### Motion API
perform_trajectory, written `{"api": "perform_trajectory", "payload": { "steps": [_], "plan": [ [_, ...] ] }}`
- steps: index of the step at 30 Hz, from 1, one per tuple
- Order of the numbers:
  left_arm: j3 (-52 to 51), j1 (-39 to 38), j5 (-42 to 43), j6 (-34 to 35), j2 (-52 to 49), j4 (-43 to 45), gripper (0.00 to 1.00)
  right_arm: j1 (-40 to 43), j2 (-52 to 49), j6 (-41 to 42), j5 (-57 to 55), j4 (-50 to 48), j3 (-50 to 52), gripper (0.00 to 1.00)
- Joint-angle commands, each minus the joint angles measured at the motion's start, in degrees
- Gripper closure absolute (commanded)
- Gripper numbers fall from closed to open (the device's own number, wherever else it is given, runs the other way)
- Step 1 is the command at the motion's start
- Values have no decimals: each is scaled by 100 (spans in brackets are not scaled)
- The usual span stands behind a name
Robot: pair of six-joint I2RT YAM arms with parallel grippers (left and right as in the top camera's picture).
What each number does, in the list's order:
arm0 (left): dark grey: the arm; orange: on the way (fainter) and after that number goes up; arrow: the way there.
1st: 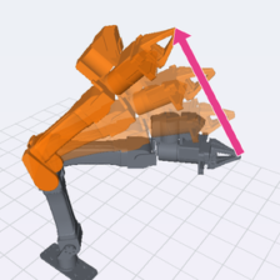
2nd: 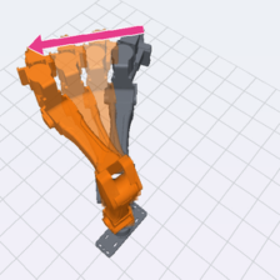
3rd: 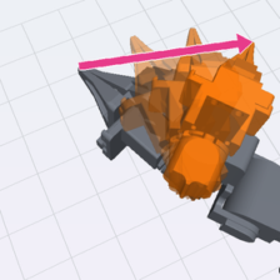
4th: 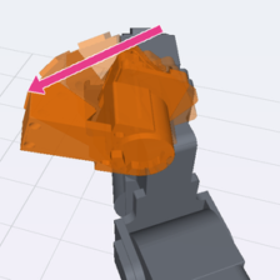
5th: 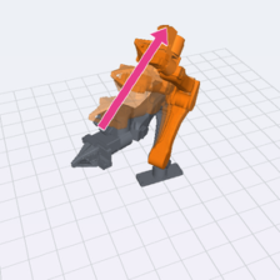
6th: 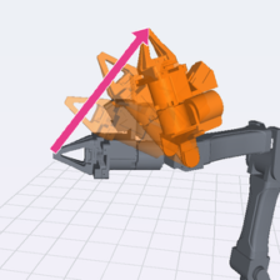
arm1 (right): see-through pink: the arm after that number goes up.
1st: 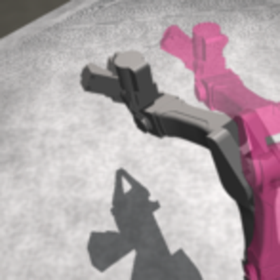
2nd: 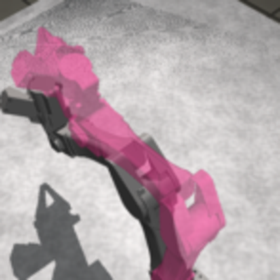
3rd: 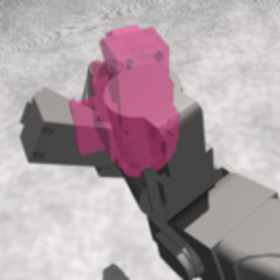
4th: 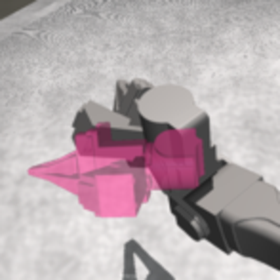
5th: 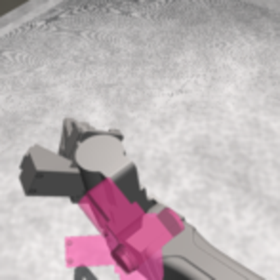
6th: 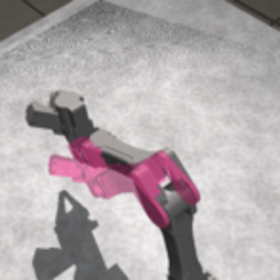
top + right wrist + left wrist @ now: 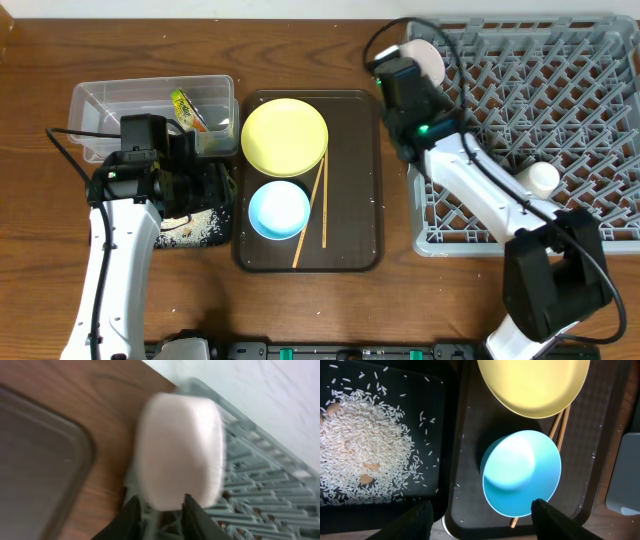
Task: Sort waste into correct bins and load items into the dishwasher rack
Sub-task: 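Lower the pink bowl into the rack's back corner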
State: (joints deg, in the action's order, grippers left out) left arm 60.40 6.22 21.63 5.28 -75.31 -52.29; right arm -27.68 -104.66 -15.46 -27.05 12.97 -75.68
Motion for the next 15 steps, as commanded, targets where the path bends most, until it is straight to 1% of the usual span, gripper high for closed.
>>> {"api": "perform_trajectory", "payload": {
  "steps": [1,3,7,10,15],
  "plan": [
    [-39,9,-48,-52,39,-15,34,-350,17,-297,605,-11,26,80],
    [-39,9,-48,-52,39,-15,34,-439,2,-280,761,-46,26,79],
    [-39,9,-46,-52,39,-17,34,-476,-138,-280,761,-76,28,75],
    [-39,9,-46,-52,39,-17,34,-459,-271,-282,767,-61,31,75],
    [-39,9,-46,-52,39,-20,34,-267,-588,-282,761,-319,31,77]
  ]
}}
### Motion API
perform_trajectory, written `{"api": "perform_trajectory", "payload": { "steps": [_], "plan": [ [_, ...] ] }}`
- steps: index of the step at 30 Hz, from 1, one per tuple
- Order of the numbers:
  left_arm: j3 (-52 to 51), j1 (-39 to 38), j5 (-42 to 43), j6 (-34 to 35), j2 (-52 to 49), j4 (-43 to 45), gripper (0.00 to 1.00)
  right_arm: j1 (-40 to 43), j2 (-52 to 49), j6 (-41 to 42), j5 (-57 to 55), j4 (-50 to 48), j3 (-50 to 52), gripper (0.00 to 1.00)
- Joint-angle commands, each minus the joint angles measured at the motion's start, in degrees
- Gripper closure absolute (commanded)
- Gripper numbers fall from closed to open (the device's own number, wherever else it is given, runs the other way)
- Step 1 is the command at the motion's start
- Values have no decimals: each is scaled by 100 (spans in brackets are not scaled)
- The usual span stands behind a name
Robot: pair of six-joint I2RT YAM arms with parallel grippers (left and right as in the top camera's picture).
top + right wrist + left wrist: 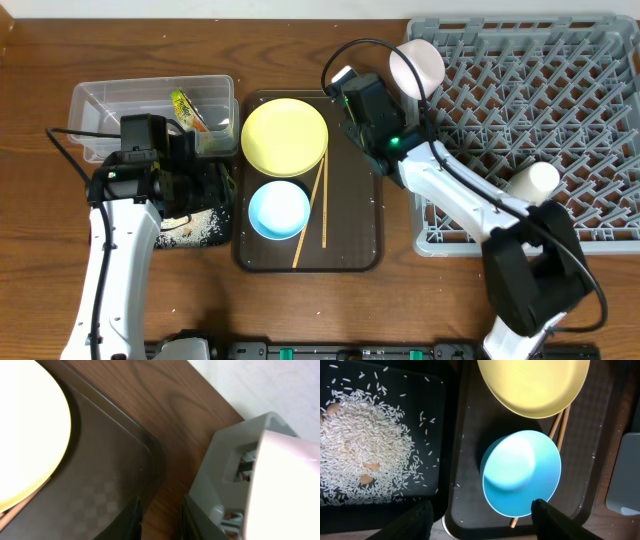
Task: Sort waste into correct bins and load items into the dishwasher rack
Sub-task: 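Lower the pink bowl into the rack's back corner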
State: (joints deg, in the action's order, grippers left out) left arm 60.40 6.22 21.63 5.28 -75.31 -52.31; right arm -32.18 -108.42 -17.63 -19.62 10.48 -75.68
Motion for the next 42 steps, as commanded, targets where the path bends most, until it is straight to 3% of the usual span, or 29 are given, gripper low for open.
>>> {"api": "perform_trajectory", "payload": {
  "steps": [1,5,14,25,32,38,42],
  "plan": [
    [-39,9,-46,-52,39,-20,34,229,-269,-63,13,-140,31,78],
    [-39,9,-46,-52,42,-39,34,389,-442,-59,-219,-481,31,80],
    [-39,9,-46,-52,39,-33,34,695,-313,44,-2173,-1075,24,90],
    [-39,9,-48,-52,42,-33,34,966,-20,46,-2885,-1016,24,91],
    [-39,9,-48,-55,39,-33,34,1115,57,774,-2883,-369,24,93],
    [-39,9,-48,-52,39,-35,34,1296,400,1700,-1759,173,24,84],
    [-39,9,-48,-52,42,-35,34,1523,804,1808,-804,306,24,73]
  ]
}}
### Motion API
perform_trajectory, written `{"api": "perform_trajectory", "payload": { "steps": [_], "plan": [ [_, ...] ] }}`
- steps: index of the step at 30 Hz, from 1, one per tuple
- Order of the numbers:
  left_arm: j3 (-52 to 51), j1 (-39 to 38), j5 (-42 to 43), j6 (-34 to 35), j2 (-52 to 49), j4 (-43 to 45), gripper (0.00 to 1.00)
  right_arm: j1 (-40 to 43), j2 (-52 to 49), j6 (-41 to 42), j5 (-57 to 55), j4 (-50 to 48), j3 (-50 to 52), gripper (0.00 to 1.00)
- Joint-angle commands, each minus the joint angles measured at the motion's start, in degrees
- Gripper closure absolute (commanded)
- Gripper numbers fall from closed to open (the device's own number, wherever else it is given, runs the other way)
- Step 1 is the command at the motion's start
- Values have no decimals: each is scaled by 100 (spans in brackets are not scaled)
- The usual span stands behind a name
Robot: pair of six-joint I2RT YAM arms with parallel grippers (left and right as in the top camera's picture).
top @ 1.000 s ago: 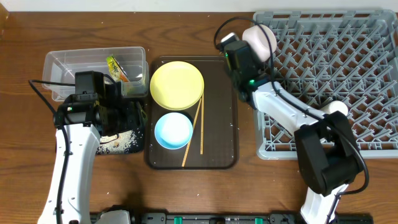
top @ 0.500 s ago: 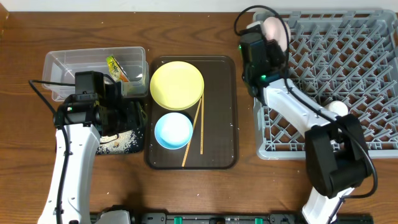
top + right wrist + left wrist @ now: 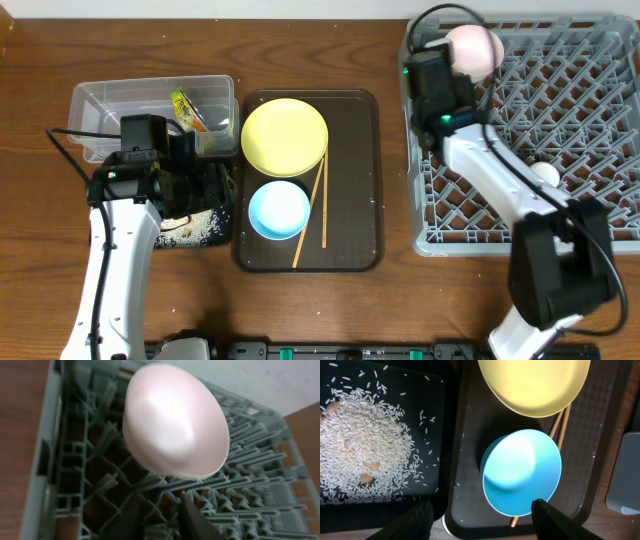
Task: Sort waste into correct bins and load items into the dishwasher rack
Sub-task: 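Lower the pink bowl into the rack's back corner, then adjust the pink bowl upright in the rack and release it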
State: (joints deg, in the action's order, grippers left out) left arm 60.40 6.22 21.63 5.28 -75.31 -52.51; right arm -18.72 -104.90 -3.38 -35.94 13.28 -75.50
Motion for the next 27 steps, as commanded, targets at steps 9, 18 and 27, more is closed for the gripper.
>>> {"api": "perform_trajectory", "payload": {
  "steps": [9,18,27],
  "plan": [
    [-39,9,-48,-52,39,-13,34,1231,953,1329,2437,28,9,69],
    [-39,9,-46,-52,39,-13,34,2138,422,2317,3495,-39,9,62],
    [-39,9,-46,-52,42,-15,34,2166,-122,2483,3751,-332,9,62]
  ]
}}
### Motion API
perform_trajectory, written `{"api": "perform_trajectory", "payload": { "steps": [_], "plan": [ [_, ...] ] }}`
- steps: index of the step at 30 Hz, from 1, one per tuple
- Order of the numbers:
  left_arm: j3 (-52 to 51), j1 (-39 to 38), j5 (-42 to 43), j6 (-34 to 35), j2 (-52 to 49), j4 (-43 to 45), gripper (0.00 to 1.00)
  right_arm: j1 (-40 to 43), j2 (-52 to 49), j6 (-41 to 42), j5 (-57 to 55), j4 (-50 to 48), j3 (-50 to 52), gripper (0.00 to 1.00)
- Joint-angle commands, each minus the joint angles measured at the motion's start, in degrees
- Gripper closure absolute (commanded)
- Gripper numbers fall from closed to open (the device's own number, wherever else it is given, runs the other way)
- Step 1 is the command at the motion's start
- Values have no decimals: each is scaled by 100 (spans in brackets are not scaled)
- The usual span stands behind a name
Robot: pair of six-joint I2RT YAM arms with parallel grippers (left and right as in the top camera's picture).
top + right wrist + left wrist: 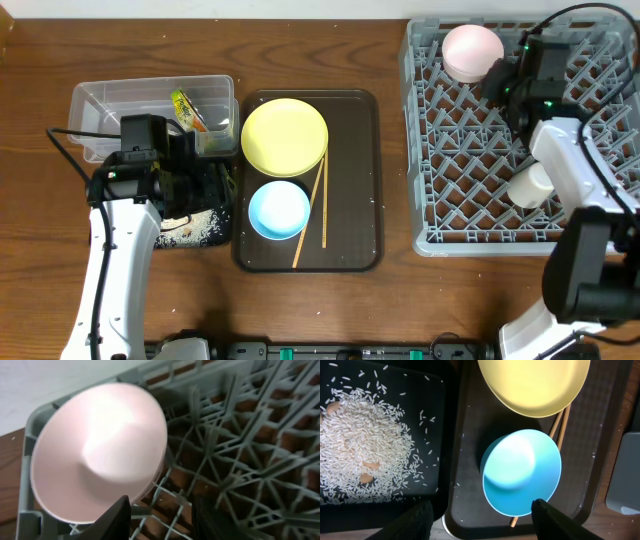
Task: Sort waste into correct bins and load items into the dishwasher rack
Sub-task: 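Adjust the pink bowl upright in the rack and release it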
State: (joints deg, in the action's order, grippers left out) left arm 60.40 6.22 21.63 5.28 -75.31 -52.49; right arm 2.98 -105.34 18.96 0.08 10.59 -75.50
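Note:
A pink bowl (472, 50) (100, 455) leans on its side in the back left corner of the grey dishwasher rack (600, 150). My right gripper (505, 78) (162, 517) hovers over the rack just right of the bowl, open, nothing between its fingers. On the brown tray (362, 200) lie a yellow plate (285, 135) (534, 385), a blue bowl (279, 209) (522, 472) and chopsticks (320, 205) (562, 427). My left gripper (200, 190) (482, 515) stands open above the tray's front left edge, holding nothing.
A white cup (530, 185) lies in the rack near its front. A black bin (195, 228) (365, 440) of spilled rice sits left of the tray. Behind it is a clear bin (110, 105) with a wrapper inside.
My right gripper was at the rack's left edge, left of the pink bowl; now it is over the rack to the bowl's right. The bowl stays in the corner. The left arm has not moved.
The right gripper was first at the rack's back left corner with the pink bowl close before it. Then it was over the tray's back right corner, then at the rack's left side with the bowl inside the rack, now right of the bowl.

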Motion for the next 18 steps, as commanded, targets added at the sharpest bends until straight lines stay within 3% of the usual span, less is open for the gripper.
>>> {"api": "perform_trajectory", "payload": {
  "steps": [1,18],
  "plan": [
    [-39,9,-46,-52,39,-17,34,-4,-116,291,129,-90,9,62],
    [-39,9,-46,-52,39,-17,34,0,-380,765,-22,-334,9,71]
  ]
}}
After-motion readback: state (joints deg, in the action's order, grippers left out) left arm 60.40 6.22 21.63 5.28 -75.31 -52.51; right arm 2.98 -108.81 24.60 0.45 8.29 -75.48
